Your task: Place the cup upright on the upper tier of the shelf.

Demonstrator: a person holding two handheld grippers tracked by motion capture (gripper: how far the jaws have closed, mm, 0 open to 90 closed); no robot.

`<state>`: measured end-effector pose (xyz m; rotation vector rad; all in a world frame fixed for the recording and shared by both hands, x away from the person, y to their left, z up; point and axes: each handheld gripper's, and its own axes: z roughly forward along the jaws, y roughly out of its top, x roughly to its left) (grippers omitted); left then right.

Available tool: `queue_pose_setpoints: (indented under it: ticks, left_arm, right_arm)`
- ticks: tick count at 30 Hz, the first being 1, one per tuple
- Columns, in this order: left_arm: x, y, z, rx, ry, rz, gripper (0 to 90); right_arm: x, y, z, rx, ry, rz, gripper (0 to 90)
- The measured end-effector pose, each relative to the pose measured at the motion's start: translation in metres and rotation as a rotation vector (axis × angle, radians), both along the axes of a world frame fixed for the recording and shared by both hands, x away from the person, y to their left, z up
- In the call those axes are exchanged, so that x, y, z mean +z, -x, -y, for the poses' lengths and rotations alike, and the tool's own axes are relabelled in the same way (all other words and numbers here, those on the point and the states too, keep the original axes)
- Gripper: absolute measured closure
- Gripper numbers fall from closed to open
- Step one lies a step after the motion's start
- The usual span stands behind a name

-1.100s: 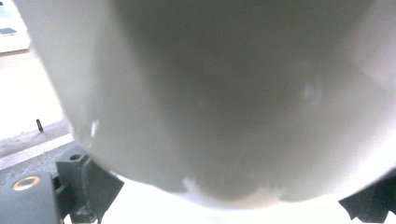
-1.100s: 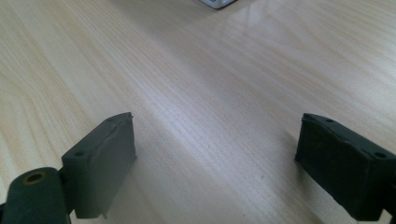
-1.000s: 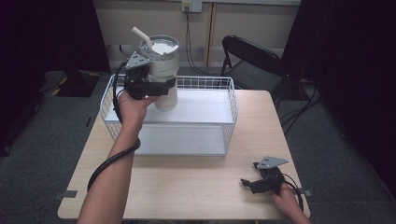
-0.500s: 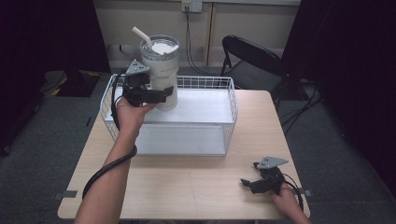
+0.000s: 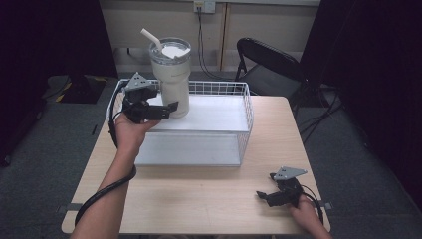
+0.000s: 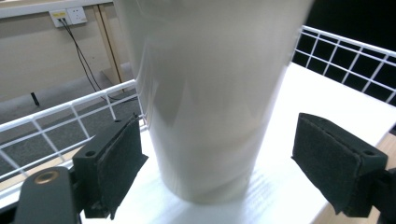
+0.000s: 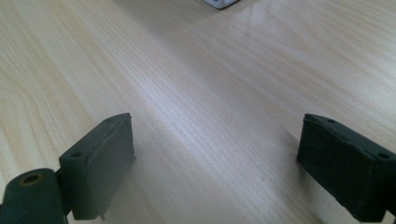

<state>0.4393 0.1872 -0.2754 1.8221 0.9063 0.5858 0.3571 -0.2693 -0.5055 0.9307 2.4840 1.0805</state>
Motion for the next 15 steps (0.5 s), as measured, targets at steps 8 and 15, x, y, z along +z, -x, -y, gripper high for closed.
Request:
queue_pose_setpoints:
  ticks: [8,15]
  left_arm:
    - [-0.003,0.016,-0.012,-0.003,0.027,-0.002,15.6]
    - [-0.006,0.029,-0.02,0.007,0.018,-0.01,15.6]
  right_arm:
    - [0.0,0.0,0.0,0.0,0.0,0.0,10.1]
    - [0.0,0.0,0.0,0.0,-0.001,-0.001,10.1]
